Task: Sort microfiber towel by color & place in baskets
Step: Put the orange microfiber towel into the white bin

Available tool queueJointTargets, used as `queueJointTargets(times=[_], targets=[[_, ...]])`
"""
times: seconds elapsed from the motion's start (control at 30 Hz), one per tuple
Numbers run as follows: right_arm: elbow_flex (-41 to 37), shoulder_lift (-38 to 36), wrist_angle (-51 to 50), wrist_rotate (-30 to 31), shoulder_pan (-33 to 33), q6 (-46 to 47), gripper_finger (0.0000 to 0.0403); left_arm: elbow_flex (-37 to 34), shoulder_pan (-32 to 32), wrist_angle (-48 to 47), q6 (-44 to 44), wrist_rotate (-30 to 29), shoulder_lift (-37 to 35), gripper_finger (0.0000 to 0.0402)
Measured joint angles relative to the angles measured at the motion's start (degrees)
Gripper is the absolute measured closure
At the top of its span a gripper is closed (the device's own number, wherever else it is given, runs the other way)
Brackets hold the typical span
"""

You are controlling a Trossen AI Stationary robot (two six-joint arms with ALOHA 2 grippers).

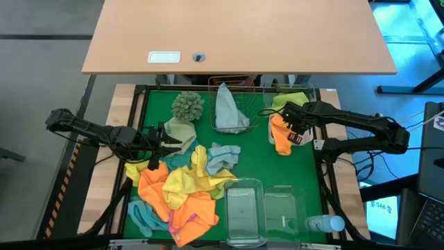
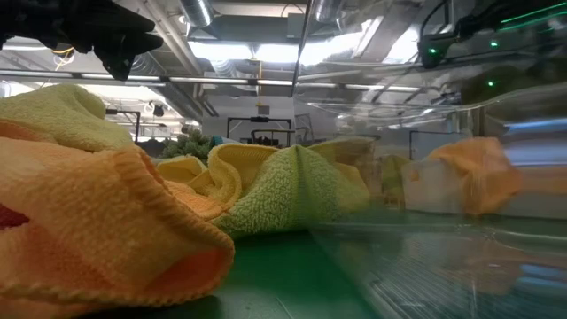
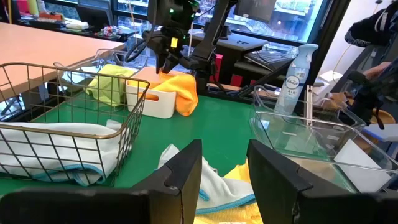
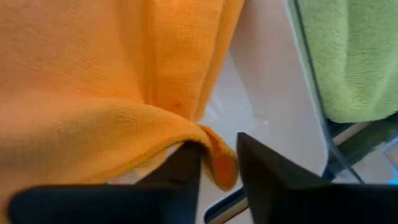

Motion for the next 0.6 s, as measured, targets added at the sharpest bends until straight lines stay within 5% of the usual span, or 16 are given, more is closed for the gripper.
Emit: queueJointTargets(times=[0.27, 0.6], targets=[[0.5, 0.0, -2.8, 1.4, 0.0, -0.2, 0.0211, 0.0, 0.0, 0.0, 0.0, 0.0, 0.0, 0.0278], [9.5, 0.0, -11.4, 1.7, 0.0, -0.4, 0.0199, 0.0, 0.0, 0.0, 0.0, 0.0, 0.0, 0.0278]])
